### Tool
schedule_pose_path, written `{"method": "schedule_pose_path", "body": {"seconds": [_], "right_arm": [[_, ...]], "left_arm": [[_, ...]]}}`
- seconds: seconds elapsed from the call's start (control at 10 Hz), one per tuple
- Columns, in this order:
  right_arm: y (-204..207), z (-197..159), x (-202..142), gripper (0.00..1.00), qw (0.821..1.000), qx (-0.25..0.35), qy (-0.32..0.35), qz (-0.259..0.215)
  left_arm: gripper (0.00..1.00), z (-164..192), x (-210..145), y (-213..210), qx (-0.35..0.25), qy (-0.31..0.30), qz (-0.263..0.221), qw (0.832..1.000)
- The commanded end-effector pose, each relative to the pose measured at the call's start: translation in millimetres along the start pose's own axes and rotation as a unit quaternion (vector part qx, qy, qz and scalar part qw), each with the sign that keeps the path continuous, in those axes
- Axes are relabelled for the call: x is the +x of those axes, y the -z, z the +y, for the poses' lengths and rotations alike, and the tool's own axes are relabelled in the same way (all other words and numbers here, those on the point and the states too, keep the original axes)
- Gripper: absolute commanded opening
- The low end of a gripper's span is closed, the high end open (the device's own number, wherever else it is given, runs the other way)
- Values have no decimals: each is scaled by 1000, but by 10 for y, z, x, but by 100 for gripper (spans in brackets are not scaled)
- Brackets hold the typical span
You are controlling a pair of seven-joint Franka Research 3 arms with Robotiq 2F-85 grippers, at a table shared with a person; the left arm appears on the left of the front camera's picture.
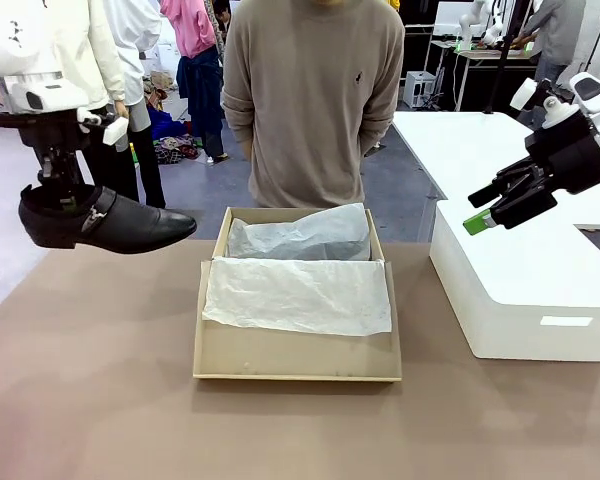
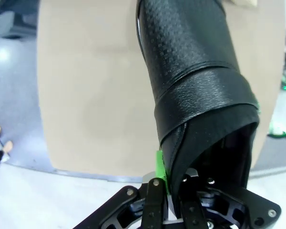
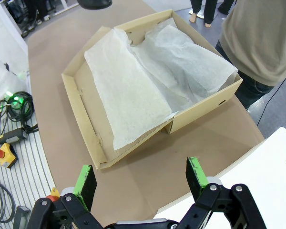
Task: Pack the shoes into the box.
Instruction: Place the other shoe of the Shoes into the Shoes Box.
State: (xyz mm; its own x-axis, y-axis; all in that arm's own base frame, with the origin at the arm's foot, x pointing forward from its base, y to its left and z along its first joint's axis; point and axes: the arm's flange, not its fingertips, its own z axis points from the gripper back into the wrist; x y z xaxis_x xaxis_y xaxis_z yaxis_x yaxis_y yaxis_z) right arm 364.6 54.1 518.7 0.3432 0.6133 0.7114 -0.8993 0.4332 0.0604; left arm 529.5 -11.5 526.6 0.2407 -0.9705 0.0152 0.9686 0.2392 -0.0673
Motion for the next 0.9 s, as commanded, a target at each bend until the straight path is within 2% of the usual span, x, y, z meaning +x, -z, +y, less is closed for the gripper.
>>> {"method": "schedule_pose_path", "body": {"seconds": [0.0, 0.2, 0.3, 0.4, 0.8], "right_arm": [[25, -25, 0, 100, 1000, 6, -10, -20], [25, -25, 0, 100, 1000, 6, -10, -20], [25, -25, 0, 100, 1000, 6, -10, -20], [25, -25, 0, 100, 1000, 6, -10, -20], [25, -25, 0, 100, 1000, 6, -10, -20]], "left_arm": [[0, -124, 28, -110, 12, -69, -12, 998], [0, -251, 55, -165, 19, -130, -1, 991], [0, -306, 80, -179, 18, -118, -11, 993], [0, -122, 33, -160, 12, -100, -6, 995], [0, -122, 33, -160, 12, -100, -6, 995]]}}
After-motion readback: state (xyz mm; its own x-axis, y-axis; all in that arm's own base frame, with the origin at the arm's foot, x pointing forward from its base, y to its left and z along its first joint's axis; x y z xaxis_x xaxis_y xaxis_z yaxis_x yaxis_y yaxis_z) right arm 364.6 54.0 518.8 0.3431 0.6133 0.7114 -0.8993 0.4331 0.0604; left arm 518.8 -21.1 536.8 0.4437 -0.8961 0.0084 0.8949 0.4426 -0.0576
